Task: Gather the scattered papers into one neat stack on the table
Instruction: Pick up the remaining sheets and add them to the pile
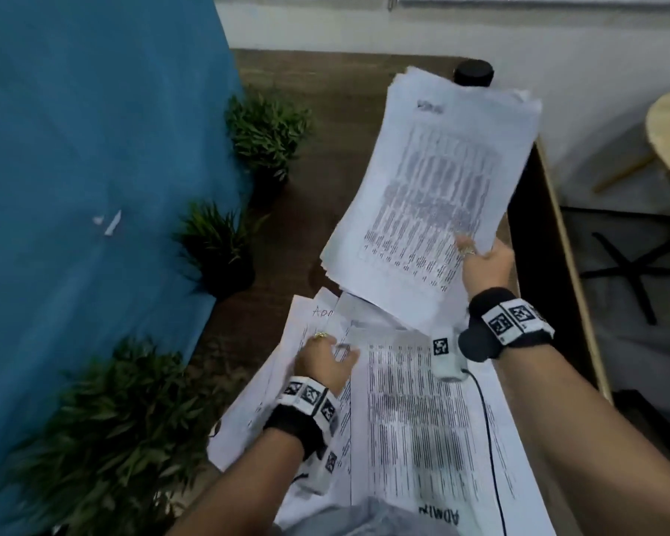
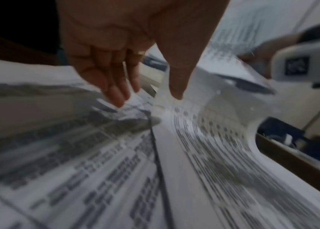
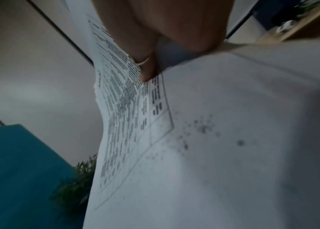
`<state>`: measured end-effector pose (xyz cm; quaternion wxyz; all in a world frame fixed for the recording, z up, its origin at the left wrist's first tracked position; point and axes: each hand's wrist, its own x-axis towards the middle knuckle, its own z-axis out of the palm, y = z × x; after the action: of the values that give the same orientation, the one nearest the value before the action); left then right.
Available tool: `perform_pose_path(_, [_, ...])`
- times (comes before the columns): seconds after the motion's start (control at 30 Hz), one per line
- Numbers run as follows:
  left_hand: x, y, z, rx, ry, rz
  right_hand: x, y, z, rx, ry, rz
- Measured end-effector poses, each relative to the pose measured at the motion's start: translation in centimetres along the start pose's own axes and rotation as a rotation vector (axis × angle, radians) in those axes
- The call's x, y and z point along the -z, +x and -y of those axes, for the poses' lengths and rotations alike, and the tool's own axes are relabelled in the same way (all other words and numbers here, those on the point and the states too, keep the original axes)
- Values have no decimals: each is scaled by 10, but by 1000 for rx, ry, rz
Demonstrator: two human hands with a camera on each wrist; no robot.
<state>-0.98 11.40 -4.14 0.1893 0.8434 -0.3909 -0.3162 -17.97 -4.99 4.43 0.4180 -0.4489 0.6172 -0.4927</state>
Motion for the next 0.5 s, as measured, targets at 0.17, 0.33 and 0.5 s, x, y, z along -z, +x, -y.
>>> perform_pose_path(0.17, [-22, -11, -14, 84, 146, 178, 32, -17, -29, -138, -47, -145])
perform_pose_path(0.33, [-18, -7, -11, 12, 204, 193, 52, -41, -42, -179, 2, -205])
perform_pose_path(0.5, [-15, -13, -6, 2, 154, 113, 56, -47, -31, -173, 61, -236])
